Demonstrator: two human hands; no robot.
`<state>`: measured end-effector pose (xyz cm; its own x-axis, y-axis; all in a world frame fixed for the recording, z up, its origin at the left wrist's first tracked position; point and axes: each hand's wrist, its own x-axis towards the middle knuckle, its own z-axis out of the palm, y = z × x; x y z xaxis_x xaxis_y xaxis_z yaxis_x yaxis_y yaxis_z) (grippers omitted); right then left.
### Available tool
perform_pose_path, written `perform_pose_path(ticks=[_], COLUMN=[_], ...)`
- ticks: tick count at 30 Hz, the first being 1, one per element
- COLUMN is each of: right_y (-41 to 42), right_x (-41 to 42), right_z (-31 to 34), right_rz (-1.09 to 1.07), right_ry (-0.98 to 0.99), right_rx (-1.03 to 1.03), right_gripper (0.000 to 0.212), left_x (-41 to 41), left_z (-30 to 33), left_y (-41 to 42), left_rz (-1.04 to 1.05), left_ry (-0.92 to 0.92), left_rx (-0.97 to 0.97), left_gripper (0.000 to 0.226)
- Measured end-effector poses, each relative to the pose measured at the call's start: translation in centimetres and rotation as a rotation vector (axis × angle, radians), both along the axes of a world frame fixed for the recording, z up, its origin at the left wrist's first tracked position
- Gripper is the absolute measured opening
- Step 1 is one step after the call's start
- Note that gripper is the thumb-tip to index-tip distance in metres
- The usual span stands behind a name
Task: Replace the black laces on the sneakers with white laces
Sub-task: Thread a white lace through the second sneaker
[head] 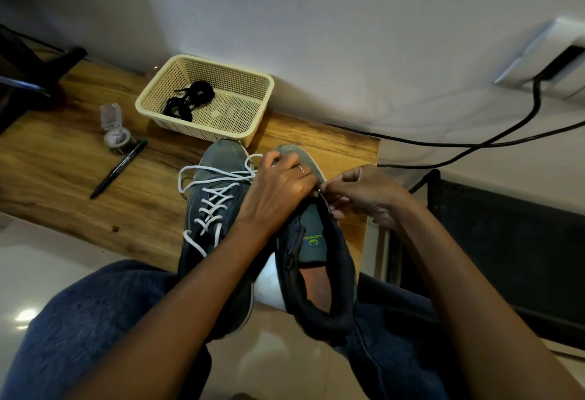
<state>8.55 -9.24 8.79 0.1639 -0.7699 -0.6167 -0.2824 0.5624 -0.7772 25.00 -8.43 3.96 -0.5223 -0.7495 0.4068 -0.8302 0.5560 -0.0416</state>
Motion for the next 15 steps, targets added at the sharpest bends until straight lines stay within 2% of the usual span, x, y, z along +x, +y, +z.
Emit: perform_pose_path(ticks=[4, 7, 11, 15], right_y=[0.0, -0.2, -0.3, -0.8], right_x=[0.6, 1.3, 1.7, 1.1], right_z=[0.0, -0.1, 0.0, 0.2], right_rz=[0.039, 0.056, 0.064, -0.076], right_ry=[0.102, 0.149, 0.153, 0.074], right_rx=[-0.051, -0.067, -0.048, 0.006], right_gripper=[0.003, 0.014, 0.023, 0.018], left_x=[-0.2, 0.1, 0.6, 1.2], left_z=[1.7, 1.9, 2.6, 3.6], left_y=[-0.2, -0.3, -0.2, 0.1], left_rz=[0.068, 0.147, 0.179, 0.238], left_ry=[0.000, 0.029, 0.083, 0.110], left_rx=[0.207, 0.385, 0.493, 0.557], left_gripper=[0.019, 0.029, 0.037, 0.045])
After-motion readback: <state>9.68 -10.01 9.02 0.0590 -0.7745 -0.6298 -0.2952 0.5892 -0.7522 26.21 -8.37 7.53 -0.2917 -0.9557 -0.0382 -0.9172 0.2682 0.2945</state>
